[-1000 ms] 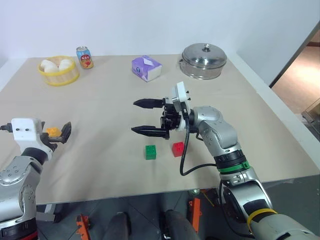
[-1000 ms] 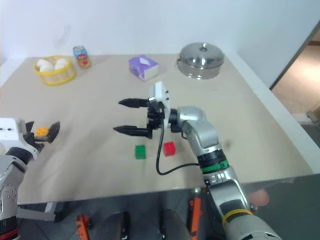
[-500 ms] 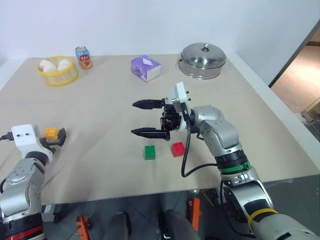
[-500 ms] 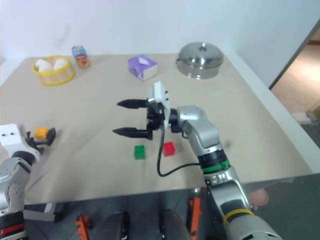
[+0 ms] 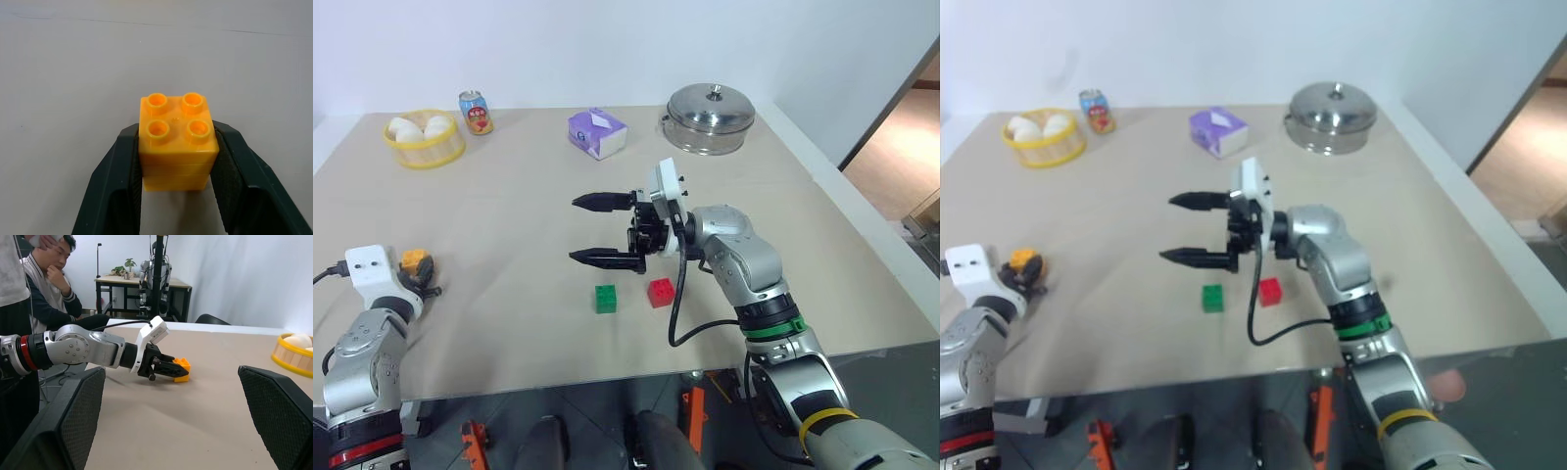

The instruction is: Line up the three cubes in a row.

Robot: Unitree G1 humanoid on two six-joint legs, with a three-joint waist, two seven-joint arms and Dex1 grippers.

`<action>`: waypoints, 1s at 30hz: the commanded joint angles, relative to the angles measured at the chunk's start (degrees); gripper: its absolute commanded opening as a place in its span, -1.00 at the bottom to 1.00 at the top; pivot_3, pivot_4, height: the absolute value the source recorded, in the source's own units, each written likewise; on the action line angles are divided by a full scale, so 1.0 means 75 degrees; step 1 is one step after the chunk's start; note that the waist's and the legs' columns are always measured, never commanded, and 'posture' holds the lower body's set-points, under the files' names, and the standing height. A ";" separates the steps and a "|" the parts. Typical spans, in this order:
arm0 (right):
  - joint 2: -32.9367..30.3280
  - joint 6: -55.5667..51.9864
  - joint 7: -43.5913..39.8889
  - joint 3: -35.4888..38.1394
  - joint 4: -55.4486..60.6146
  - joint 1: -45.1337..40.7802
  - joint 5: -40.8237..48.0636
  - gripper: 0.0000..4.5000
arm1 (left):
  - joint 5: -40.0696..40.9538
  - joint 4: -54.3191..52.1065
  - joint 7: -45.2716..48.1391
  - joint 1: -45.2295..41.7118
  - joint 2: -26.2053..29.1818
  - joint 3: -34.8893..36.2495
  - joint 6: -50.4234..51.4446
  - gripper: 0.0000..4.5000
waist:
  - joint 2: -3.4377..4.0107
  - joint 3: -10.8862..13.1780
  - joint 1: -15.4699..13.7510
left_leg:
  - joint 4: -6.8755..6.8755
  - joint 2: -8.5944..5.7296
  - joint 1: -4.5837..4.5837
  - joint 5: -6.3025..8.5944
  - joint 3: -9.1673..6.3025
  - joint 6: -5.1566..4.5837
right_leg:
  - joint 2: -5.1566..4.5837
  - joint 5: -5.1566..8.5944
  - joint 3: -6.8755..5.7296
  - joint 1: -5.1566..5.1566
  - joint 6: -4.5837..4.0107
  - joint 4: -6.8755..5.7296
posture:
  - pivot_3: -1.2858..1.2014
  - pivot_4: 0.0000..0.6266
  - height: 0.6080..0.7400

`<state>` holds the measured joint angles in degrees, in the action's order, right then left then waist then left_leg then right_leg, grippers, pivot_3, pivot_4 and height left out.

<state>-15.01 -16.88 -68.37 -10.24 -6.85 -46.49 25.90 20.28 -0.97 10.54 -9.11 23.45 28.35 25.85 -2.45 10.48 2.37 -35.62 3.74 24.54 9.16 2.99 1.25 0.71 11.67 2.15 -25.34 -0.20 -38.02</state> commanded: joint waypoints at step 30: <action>-0.3823 -0.1192 -0.1380 0.1396 0.2121 0.1825 0.1116 1.00 | -0.0031 0.1424 0.9068 -0.1734 0.2400 -0.4298 -0.2762 -0.41 | 0.0007 0.0010 0.0015 | 0.0020 -0.0004 0.0010 0.0021 -0.0010 0.0025 | -0.0001 0.0061 -0.0017 -0.0010 -0.0020 0.0002 | 0.03 -0.52 1.00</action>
<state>-42.50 -25.84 -79.24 -2.12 6.85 -32.84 33.38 20.16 8.89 77.22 -20.96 41.33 -4.21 6.87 -2.40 10.56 2.48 -35.47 3.71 24.62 9.32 2.92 1.44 0.71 12.12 2.03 -25.43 -0.35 -38.00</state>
